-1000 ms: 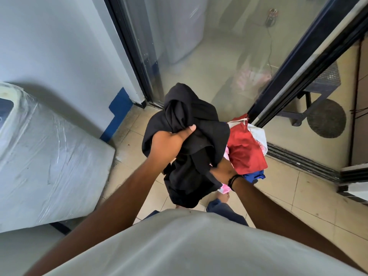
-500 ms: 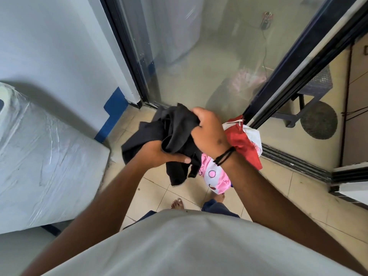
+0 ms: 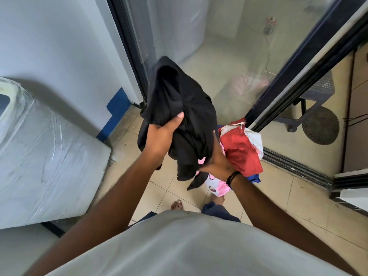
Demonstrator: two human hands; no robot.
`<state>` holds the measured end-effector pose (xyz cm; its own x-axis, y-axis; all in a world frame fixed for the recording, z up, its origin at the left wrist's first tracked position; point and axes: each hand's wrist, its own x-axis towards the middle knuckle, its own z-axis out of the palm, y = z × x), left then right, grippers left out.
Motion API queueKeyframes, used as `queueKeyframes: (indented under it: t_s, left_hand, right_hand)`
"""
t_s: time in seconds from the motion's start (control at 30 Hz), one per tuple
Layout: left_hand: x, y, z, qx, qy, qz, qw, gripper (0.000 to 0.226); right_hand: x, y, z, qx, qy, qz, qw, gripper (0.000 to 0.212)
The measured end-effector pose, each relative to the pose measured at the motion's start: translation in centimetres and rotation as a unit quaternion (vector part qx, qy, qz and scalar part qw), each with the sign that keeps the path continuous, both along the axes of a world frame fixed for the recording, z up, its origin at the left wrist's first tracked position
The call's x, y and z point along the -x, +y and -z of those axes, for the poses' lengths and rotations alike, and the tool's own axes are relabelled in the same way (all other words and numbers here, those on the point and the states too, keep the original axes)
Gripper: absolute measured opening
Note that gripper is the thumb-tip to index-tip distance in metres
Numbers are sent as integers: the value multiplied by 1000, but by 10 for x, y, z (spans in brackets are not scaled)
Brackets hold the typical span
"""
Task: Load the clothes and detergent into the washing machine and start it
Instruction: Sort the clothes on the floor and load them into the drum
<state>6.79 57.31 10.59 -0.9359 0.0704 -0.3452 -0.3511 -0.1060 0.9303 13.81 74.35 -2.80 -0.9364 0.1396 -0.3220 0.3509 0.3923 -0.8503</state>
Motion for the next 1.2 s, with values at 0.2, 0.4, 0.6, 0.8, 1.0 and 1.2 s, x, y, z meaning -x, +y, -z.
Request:
queueKeyframes:
  t_s: [0.2, 0.4, 0.6, 0.8, 1.0, 1.2]
  left_hand:
    - [2, -11, -13, -34, -14, 25, 999, 18]
    - [13, -28, 19, 242, -12, 119, 963, 27]
    - [7, -1, 11, 221, -3, 248, 943, 34]
    - [5, 36, -12, 156, 101, 56, 981, 6]
    - [24, 43, -29, 83, -24, -161, 983, 9]
    - [31, 16, -52, 77, -45, -248, 965, 19]
  right_hand:
    - [-4, -2, 0, -82, -28, 118, 989, 11]
    - [31, 13, -68, -110, 96, 156, 977, 14]
    - [67, 3, -157, -60, 237, 84, 966, 15]
    - [93, 9, -199, 231, 137, -217, 939, 46]
    - [122, 22, -191, 114, 180, -188, 959, 31]
    - [148, 3, -176, -9, 292, -144, 945, 35]
